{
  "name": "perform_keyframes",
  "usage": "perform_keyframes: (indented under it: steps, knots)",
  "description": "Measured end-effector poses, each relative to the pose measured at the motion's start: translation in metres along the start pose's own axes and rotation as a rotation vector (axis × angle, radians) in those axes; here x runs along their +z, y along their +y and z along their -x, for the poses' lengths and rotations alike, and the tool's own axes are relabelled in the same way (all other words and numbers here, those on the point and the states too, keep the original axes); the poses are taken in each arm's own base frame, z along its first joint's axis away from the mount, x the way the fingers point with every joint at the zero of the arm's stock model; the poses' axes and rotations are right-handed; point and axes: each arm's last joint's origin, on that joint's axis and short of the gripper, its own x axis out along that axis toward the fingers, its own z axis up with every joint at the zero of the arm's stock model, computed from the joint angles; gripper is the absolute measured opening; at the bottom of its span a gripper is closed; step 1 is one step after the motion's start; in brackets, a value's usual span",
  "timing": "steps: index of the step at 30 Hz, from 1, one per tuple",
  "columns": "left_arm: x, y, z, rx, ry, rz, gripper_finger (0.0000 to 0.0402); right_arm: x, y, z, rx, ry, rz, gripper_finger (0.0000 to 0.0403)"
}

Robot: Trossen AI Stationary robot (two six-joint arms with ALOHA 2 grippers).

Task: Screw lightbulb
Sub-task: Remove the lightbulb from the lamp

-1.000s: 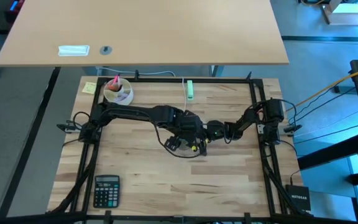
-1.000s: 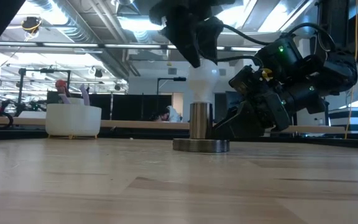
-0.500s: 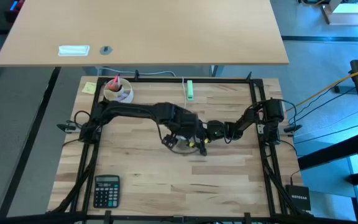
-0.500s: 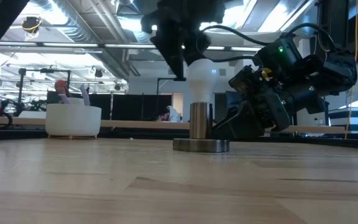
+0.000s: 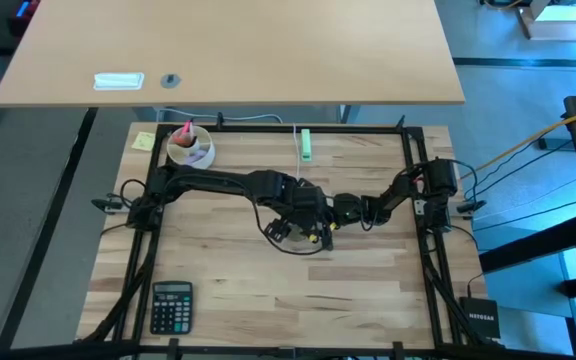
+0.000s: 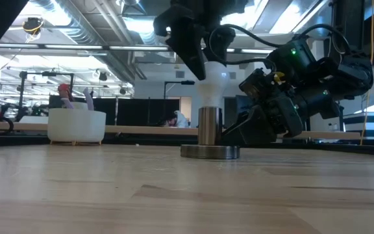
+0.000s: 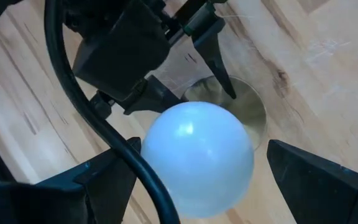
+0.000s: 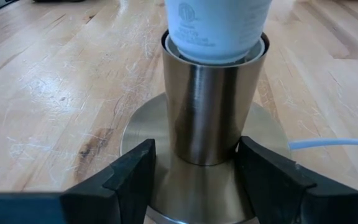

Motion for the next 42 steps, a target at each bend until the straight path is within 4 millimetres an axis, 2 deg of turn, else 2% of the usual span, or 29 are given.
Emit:
perform_keyframes:
  steps: [6, 12, 15, 19, 23, 27, 35, 40, 42]
  knots:
    - [0.003, 0.001, -0.006, 0.007, -0.013, -0.015, 0.0336, 0.000, 0.000, 0.000, 0.000, 0.000, 0.000, 0.0227]
    - [0.002, 0.002, -0.006, 0.006, -0.016, 0.199, 0.0292, 0.000, 0.000, 0.000, 0.000, 0.000, -0.001, 0.0227]
    - [0.002, 0.002, -0.006, 0.012, -0.016, 0.401, 0.0260, 0.000, 0.000, 0.000, 0.001, 0.000, -0.001, 0.0227]
    - [0.001, 0.003, -0.006, 0.031, -0.007, 0.789, 0.0238, 0.000, 0.000, 0.000, 0.001, 0.001, -0.002, 0.0227]
    - [-0.002, 0.005, -0.006, 0.064, 0.007, 1.229, 0.0253, 0.000, 0.000, 0.000, 0.001, 0.001, -0.005, 0.0227]
    - [0.002, 0.004, -0.005, 0.076, -0.036, 1.431, 0.0283, 0.000, 0.000, 0.000, 0.001, 0.001, -0.002, 0.0227]
    - [0.007, 0.001, 0.001, 0.081, -0.052, 1.369, 0.0319, 0.000, 0.000, 0.000, 0.000, 0.003, -0.001, 0.0227]
    - [0.003, 0.009, 0.027, 0.090, -0.081, 1.221, 0.0319, 0.000, 0.000, 0.000, 0.000, 0.003, -0.002, 0.0227]
    - [0.001, 0.011, 0.034, 0.100, -0.084, 1.102, 0.0319, 0.000, 0.000, 0.000, 0.001, 0.004, -0.006, 0.0227]
